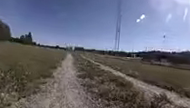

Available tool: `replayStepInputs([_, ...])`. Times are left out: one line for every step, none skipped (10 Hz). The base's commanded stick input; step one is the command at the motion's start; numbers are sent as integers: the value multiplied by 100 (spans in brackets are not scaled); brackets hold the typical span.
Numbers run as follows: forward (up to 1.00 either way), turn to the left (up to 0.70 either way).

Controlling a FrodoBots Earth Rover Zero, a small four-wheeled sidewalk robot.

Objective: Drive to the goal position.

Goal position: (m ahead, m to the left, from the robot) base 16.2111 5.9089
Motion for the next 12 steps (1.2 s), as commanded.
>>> replayStepInputs([68,0])
replayStepInputs([68,0])
replayStepInputs([68,0])
replayStepInputs([68,0])
replayStepInputs([68,0])
replayStepInputs([68,0])
replayStepInputs([68,27])
replayStepInputs([68,34])
replayStepInputs([68,34])
replayStepInputs([68,34])
replayStepInputs([68,34])
replayStepInputs([68,34])
